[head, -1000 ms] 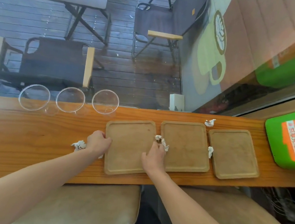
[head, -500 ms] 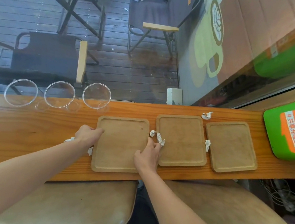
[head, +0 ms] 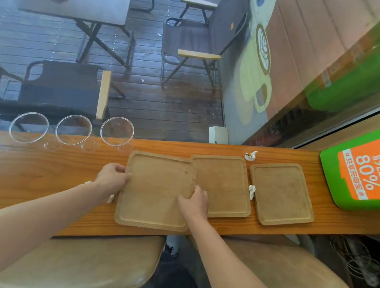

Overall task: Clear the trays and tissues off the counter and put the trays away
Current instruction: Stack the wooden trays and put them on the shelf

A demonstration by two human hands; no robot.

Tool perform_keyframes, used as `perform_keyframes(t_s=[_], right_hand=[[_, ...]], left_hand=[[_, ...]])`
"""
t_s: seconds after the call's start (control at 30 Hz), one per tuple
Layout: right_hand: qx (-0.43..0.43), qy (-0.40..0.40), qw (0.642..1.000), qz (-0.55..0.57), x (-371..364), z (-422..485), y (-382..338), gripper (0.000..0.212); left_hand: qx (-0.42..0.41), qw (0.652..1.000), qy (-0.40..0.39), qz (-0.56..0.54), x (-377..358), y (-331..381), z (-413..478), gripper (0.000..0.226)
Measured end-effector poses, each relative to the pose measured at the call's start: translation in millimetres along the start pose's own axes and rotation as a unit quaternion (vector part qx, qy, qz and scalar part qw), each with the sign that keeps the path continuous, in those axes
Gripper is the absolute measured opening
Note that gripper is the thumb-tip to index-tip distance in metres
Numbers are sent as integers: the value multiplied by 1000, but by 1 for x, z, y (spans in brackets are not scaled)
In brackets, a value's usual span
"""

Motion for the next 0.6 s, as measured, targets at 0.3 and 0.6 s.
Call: perform_keyframes(t_s=[0.3, 0.6], right_hand=[[-25, -108, 991, 78, 10, 22, 15, 82], [-11, -155, 982, 111, -24, 7, 2, 74]], left_hand=[[24, 992, -49, -114, -27, -14, -22, 36], [74, 976, -54, -200, 20, -56, -21, 42]])
Point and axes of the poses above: each hand's wrist, its own z-axis towards the middle knuckle, its own x-axis out of the back of the hand, y = z × x, the point moved 3 cm from there along z, towards the middle knuckle, and after that the axes turned 2 degrees about -x, right-handed, at the moved point
